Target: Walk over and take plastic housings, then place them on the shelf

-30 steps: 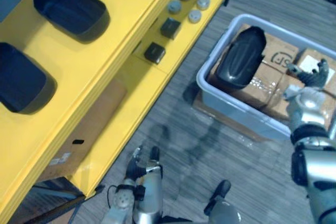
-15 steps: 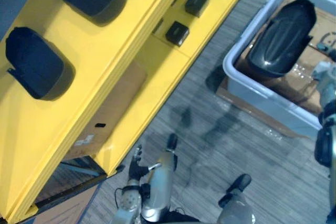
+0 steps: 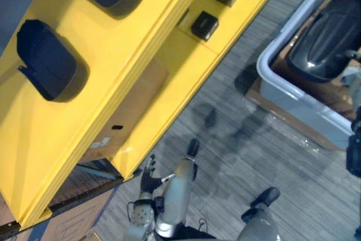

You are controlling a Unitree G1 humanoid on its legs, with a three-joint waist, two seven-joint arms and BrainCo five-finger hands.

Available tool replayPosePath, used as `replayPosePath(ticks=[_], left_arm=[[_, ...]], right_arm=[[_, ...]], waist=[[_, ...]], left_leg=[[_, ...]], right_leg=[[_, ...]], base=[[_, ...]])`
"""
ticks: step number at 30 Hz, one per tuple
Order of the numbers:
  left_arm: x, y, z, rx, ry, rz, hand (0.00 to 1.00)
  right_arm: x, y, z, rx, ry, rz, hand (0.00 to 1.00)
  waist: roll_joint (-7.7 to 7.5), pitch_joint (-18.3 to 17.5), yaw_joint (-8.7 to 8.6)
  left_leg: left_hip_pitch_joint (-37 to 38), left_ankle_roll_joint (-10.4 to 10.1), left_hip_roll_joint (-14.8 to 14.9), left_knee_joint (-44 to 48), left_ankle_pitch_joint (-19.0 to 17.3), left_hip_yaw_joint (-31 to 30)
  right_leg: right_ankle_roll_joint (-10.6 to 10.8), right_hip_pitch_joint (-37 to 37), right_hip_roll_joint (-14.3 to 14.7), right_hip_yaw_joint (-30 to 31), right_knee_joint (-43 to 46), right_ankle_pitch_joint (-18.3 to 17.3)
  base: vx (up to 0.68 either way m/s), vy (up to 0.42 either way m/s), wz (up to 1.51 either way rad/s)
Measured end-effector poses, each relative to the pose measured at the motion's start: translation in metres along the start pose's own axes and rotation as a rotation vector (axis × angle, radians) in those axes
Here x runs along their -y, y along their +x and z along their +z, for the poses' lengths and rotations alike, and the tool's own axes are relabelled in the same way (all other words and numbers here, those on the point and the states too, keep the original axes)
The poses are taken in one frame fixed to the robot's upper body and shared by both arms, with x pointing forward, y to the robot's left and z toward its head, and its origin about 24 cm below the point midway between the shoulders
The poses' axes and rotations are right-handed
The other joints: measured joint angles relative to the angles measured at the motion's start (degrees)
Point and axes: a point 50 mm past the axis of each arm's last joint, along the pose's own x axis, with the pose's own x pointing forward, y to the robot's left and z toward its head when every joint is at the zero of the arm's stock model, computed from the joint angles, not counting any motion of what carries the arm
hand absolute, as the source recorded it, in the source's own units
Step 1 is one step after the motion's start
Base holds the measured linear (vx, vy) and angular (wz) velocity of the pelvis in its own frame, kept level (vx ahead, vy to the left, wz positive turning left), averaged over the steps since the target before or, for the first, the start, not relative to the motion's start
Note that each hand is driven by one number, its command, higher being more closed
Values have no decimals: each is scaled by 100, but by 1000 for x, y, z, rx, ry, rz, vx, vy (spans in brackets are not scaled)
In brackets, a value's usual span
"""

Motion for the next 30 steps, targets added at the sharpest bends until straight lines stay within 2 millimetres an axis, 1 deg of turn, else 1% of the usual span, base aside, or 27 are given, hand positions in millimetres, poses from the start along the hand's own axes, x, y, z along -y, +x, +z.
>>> replayPosePath(ticks=[2, 3, 4, 6, 7, 8, 9, 12, 15, 19, 21, 24, 27, 29, 30], left_arm=[[1, -1, -3, -23, -23, -2, 0], [2, -1, -4, -25, -27, -2, 0], [3, -2, -4, -27, -25, -9, 0], [5, -3, -6, -35, -18, -17, 0], [6, -3, -7, -37, -14, -26, 0], [7, -3, -7, -38, -25, -28, 0], [8, -2, -7, -40, -32, -27, 0], [8, -2, -5, -25, -50, -35, 0], [9, -2, -5, -17, -52, -38, 0], [7, -2, -5, -18, -71, -27, 0], [6, -2, -4, -9, -74, -22, 0], [3, -2, -2, 10, -71, -11, 0], [-2, -1, 1, 34, -55, 15, 0], [-7, -2, 7, 69, -41, 33, 0], [-7, -2, 8, 78, -36, 33, 0]], right_arm=[[10, 3, 0, -13, -26, -29, 0], [13, 4, 0, -14, -35, -38, 100], [17, 5, 1, -17, -45, -48, 100], [23, 7, 1, -17, -70, -66, 100], [32, 9, 4, -7, -86, -92, 100], [42, 11, 6, -2, -102, -121, 100], [47, 12, 6, -4, -104, -134, 100], [72, 17, 9, -10, -146, -194, 100], [79, 18, 11, -4, -250, -197, 100], [80, 18, 10, -22, -308, -171, 100], [77, 19, 4, -48, -320, -136, 100], [69, 18, 4, -39, -341, -128, 100], [57, 15, 6, -2, -339, -138, 100], [47, 13, 6, 41, -366, -162, 100], [45, 12, 6, 55, -364, -164, 100]], waist=[[96, -67, 43], [111, -78, 77], [139, -98, 108], [207, -146, 117], [257, -183, 124], [278, -198, 177], [289, -206, 211], [291, -208, 313], [292, -208, 353], [294, -210, 378], [292, -208, 380], [266, -190, 406], [200, -143, 402], [67, -48, 380], [29, -21, 370]], left_leg=[[-76, 2, -39, 4, 2, -76], [-79, 3, -45, -2, 2, -76], [-83, 2, -71, -7, 2, -79], [-130, 4, -126, -2, 1, -111], [-193, 13, -162, 4, 7, -152], [-244, 17, -181, 4, 10, -161], [-280, 17, -184, 14, 10, -164], [-426, 20, -204, 18, 13, -190], [-440, 21, -214, 18, 13, -252], [-479, 20, -222, 34, 13, -319], [-508, 1, -217, 80, -1, -459], [-514, -6, -186, 82, -11, -494], [-493, -7, -149, 94, -11, -517], [-414, -7, -81, 93, -9, -511], [-385, -8, -70, 90, -9, -500]], right_leg=[[27, -34, -20, -83, 40, -26], [20, -58, -35, -82, 67, -40], [47, -84, -77, -83, 133, -81], [71, -105, -133, -137, 191, -115], [72, -126, -151, -198, 189, -115], [74, -171, -165, -204, 189, -113], [75, -199, -165, -208, 190, -113], [80, -324, -168, -234, 182, -108], [81, -335, -161, -238, 163, -108], [79, -329, -147, -264, 161, -108], [70, -292, -96, -372, 161, -113], [39, -288, -52, -394, 173, -130], [26, -244, -19, -405, 177, -130], [3, -174, 31, -392, 154, -109], [2, -148, 37, -387, 151, -108]], base=[[-33, 15, 14], [-39, 17, 7], [-38, 17, 8], [-36, 19, 16], [-38, 24, 15], [-38, 25, 12], [-34, 27, 4], [-29, 19, 5], [0, 0, 0], [-4, 0, 2], [-41, 3, 11], [-56, 8, 3], [-66, 8, 0], [-45, -12, -6], [-39, -8, -7]])
